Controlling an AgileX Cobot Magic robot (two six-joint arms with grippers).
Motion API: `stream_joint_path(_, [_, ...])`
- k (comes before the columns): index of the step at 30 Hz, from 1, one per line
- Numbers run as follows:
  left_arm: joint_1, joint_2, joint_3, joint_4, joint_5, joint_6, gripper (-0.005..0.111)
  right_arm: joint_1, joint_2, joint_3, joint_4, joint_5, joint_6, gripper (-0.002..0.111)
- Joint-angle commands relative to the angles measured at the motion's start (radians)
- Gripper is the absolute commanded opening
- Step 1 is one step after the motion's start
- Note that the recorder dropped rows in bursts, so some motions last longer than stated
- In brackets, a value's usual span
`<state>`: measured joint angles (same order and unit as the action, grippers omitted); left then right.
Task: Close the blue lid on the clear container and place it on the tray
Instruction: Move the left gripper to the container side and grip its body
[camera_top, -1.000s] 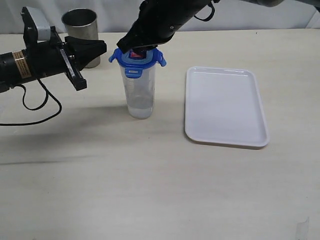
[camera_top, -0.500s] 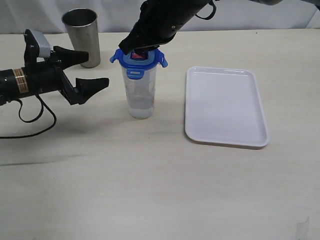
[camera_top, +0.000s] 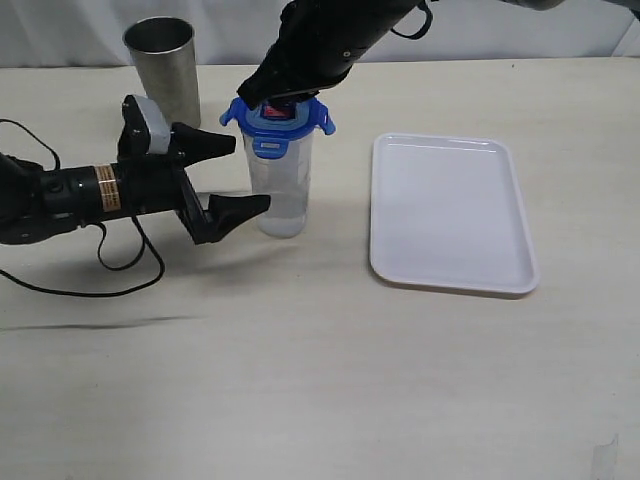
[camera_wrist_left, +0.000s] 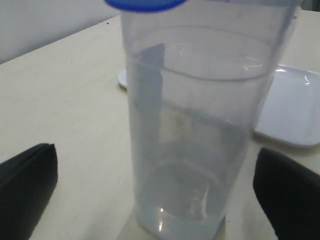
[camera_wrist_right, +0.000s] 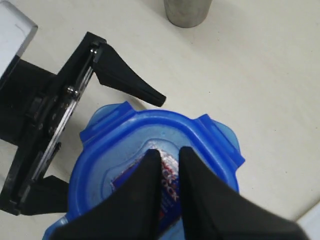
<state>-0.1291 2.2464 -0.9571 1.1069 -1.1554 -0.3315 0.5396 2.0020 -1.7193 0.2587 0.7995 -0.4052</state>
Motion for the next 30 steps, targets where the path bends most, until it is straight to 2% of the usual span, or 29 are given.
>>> stream_joint_path(1, [-0.048, -0.001, -0.013, -0.026, 0.002, 0.015, 0.1, -0.003, 0.03, 0.022, -0.043, 0.107, -0.001, 0.014])
stream_joint_path(6, [-0.114, -0.001, -0.014, -0.068, 0.015, 0.083, 0.1, -0.003, 0.03, 0.022, -0.043, 0.107, 0.001, 0.014])
stream_joint_path(9, [-0.14, 0.012, -0.018, -0.162, 0.019, 0.116, 0.1, -0.003, 0.03, 0.022, -0.041, 0.107, 0.001, 0.014])
stream_joint_path(14, [-0.172, 0.074, -0.08, -0.152, 0.018, 0.116, 0.1, -0.002, 0.03, 0.022, -0.036, 0.107, 0.001, 0.014])
stream_joint_path(20, [-0.174, 0.088, -0.094, -0.161, 0.005, 0.118, 0.1, -0.002, 0.03, 0.022, -0.035, 0.111, 0.008, 0.014])
stream_joint_path(24, [-0.174, 0.088, -0.094, -0.163, -0.066, 0.118, 0.1, -0.002, 0.03, 0.022, -0.035, 0.111, 0.01, 0.014])
stream_joint_path(30, [-0.174, 0.088, -0.094, -0.176, -0.066, 0.125, 0.1, -0.002, 0.03, 0.022, -0.035, 0.121, 0.024, 0.014])
